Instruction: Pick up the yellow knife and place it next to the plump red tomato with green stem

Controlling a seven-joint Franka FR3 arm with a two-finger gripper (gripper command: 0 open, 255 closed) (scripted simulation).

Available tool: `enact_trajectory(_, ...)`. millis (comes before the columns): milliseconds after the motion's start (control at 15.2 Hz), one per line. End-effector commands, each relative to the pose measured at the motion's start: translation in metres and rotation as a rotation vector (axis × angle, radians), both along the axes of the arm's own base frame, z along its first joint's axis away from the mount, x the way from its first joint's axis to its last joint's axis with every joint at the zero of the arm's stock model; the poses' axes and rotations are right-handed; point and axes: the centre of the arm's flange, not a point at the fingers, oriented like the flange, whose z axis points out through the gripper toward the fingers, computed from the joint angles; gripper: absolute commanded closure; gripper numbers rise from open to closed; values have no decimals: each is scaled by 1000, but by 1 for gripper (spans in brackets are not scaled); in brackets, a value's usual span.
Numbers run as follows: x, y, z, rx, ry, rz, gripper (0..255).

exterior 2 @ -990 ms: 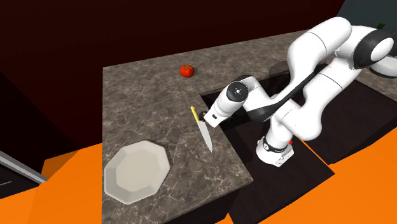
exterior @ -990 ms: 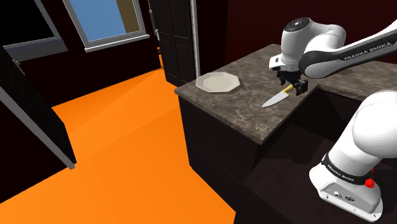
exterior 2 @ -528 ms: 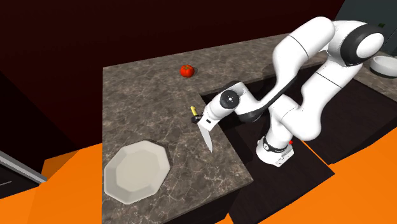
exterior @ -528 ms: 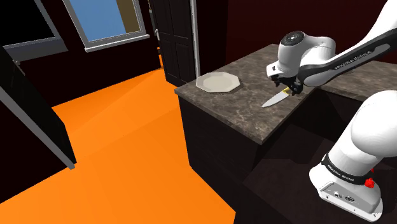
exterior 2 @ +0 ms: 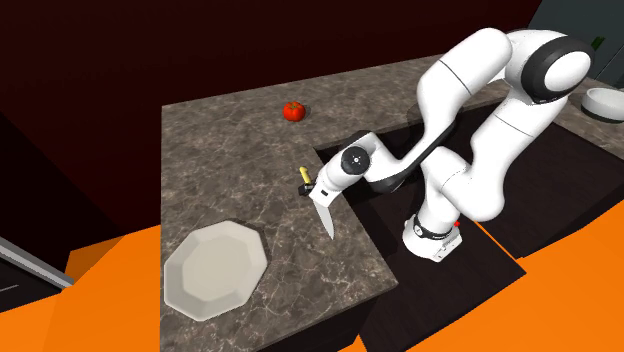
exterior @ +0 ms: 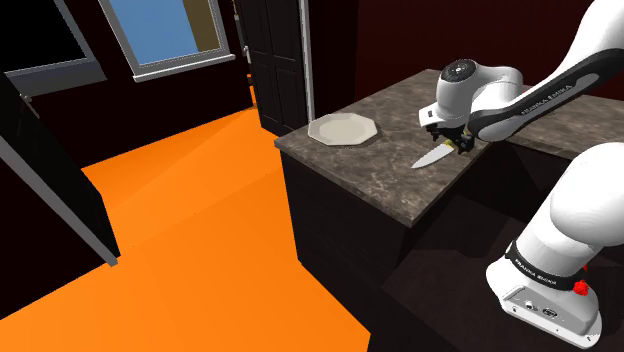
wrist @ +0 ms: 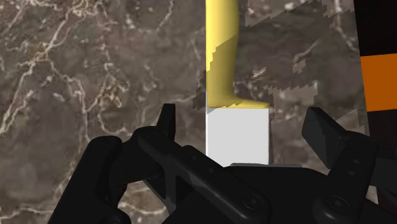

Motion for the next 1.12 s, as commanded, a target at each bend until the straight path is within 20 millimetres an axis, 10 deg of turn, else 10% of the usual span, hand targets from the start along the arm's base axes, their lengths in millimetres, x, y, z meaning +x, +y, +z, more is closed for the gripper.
enact_trajectory(0,0,0,0,0,0,0,0)
enact_trajectory(198,0,0,0,0,0,0,0)
enact_trajectory(264,0,0,0,0,0,0,255)
enact_trajectory(1056,0,0,16,0,0,0,255)
